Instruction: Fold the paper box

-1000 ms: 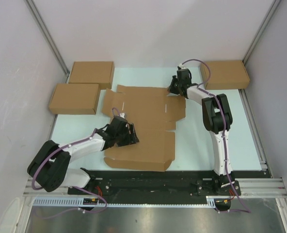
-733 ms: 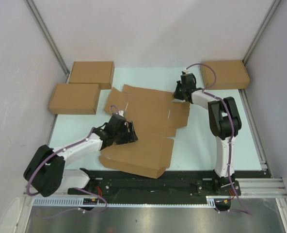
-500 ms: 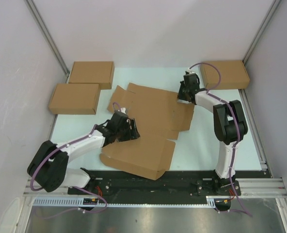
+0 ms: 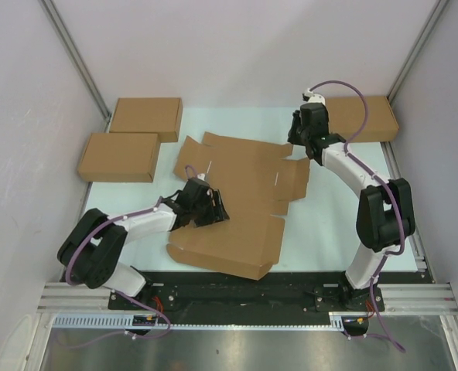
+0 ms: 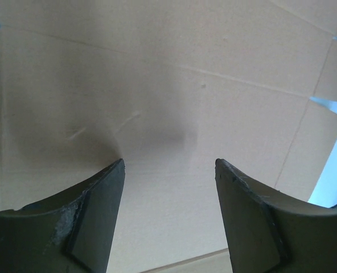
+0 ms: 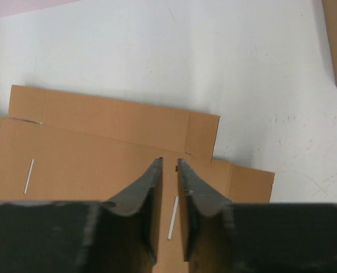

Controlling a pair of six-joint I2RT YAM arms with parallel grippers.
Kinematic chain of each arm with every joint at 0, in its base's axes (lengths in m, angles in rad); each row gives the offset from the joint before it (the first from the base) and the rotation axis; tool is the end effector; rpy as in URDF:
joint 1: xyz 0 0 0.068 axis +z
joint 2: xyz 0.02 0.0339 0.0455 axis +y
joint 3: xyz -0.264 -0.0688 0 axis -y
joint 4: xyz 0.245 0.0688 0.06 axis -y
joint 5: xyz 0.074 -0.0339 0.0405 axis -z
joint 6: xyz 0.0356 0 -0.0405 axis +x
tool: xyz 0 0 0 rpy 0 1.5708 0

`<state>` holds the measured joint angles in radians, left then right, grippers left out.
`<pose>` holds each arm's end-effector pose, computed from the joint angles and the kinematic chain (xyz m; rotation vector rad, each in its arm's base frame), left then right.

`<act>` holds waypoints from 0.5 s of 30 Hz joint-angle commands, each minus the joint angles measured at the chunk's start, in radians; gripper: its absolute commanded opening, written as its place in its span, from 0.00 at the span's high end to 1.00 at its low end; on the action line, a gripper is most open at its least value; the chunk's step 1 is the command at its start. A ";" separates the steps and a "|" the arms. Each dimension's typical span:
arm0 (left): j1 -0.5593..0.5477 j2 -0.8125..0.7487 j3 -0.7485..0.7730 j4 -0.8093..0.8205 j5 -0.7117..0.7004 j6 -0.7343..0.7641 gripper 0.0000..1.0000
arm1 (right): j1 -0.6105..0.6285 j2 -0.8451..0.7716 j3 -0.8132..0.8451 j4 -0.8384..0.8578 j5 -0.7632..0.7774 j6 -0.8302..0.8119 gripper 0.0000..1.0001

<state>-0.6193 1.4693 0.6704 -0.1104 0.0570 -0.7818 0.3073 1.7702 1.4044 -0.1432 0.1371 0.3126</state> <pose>0.2223 -0.1609 0.1560 -0.1856 2.5934 -0.6321 0.3999 0.1218 0.2874 0.0894 2.0812 0.2366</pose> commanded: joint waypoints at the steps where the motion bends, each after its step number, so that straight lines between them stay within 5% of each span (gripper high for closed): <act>1: -0.007 0.056 -0.003 0.057 0.037 -0.039 0.29 | 0.016 -0.038 -0.015 -0.053 0.048 -0.032 0.71; 8: -0.016 0.022 -0.012 0.037 0.024 -0.043 0.29 | 0.004 -0.064 -0.013 -0.048 0.033 0.002 0.36; 15: -0.031 0.006 0.026 -0.003 0.000 -0.043 0.29 | -0.051 -0.046 -0.013 -0.033 -0.008 0.023 0.24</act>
<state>-0.6270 1.4830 0.6769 -0.0822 0.0593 -0.7971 0.3046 1.7538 1.3891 -0.1982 0.1555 0.3107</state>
